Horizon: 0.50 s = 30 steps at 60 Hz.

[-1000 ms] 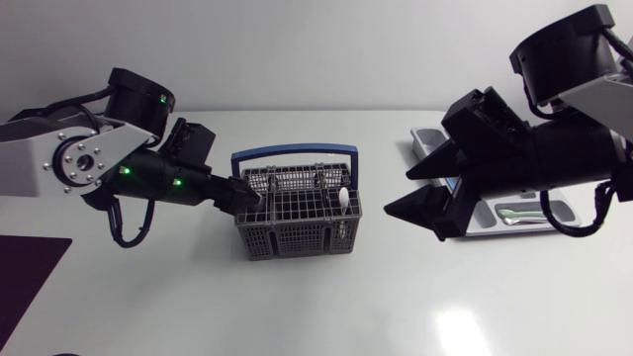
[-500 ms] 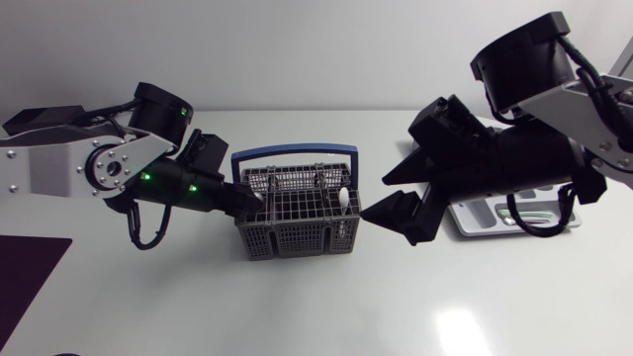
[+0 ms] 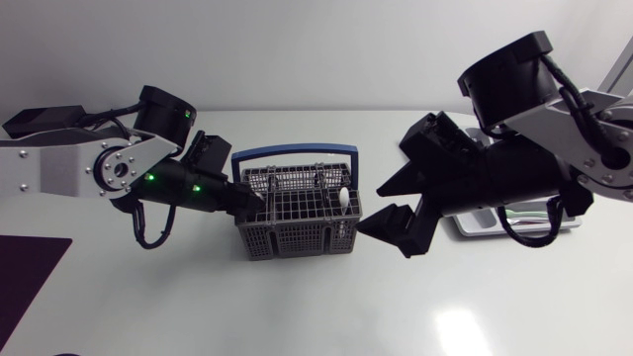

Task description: Unload the cutlery basket into the drawer organizer.

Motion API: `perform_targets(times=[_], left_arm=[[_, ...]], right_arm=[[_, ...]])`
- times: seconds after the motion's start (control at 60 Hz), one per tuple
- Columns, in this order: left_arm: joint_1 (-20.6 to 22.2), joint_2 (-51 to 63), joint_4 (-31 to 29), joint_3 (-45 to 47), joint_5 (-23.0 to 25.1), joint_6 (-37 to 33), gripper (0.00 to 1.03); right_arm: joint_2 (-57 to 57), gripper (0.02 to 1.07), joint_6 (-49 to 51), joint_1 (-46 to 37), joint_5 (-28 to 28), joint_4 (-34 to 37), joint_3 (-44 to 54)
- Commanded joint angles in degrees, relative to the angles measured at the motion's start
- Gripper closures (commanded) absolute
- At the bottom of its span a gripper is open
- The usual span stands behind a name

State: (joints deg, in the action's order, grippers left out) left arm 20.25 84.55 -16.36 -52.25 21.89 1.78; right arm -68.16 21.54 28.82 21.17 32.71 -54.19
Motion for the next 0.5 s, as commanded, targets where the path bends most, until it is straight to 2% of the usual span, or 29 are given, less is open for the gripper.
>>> perform_targets(times=[0.0, 0.117, 0.483], left_arm=[[-0.6, 1.1, 0.5, -0.8, 1.0, 1.2, 0.91], [-1.2, 0.9, 1.2, -0.2, 2.5, 1.6, 0.98], [-2.1, -1.7, 1.9, 0.6, 5.3, 2.4, 0.99]], right_arm=[[0.0, 0.11, -1.4, 0.4, -0.1, -0.4, 1.4], [0.0, 0.11, -1.5, 0.7, -0.2, -0.4, 1.6], [0.6, 0.11, -1.5, 1.9, -0.6, -0.5, 2.4]])
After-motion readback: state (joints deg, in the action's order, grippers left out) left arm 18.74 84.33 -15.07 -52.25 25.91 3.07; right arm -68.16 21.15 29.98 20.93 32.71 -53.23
